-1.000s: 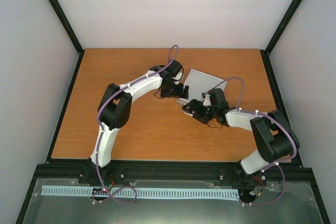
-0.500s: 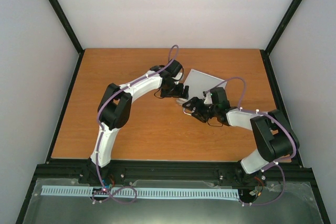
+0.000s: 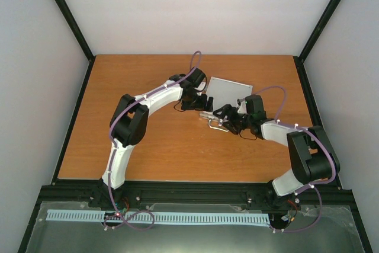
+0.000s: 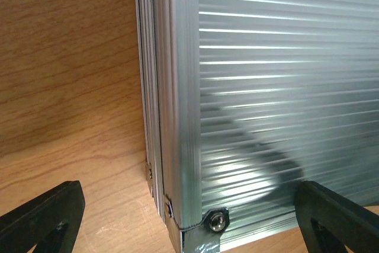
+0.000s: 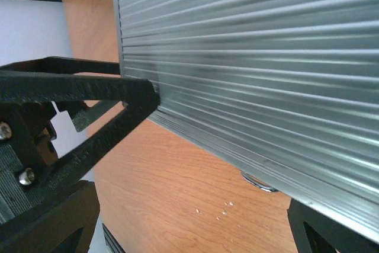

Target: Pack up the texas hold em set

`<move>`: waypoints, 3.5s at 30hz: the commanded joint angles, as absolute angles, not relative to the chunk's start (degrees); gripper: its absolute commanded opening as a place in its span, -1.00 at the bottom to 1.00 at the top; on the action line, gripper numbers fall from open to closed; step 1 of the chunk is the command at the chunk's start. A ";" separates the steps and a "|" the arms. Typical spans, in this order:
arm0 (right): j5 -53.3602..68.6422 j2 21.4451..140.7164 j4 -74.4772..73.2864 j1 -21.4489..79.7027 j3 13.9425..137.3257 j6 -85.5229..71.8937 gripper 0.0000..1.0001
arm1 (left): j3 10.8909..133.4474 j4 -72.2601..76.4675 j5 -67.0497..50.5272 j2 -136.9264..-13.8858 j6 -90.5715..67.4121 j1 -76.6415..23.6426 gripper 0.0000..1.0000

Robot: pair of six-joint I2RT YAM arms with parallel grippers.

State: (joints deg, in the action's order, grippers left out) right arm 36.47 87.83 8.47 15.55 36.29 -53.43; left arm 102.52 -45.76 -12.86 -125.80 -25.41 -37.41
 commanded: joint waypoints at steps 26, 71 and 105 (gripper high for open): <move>32.44 82.87 6.31 14.69 41.91 -51.48 0.84 | 97.55 -53.21 -9.23 -126.74 -22.60 -37.88 0.99; -2.85 81.85 -3.10 32.05 37.22 -40.01 -0.94 | 96.45 -53.27 -8.81 -126.68 -22.32 -37.88 1.00; -17.03 96.20 13.50 33.04 31.69 -50.30 -0.95 | 94.54 -54.38 -8.90 -128.19 -20.91 -37.88 0.99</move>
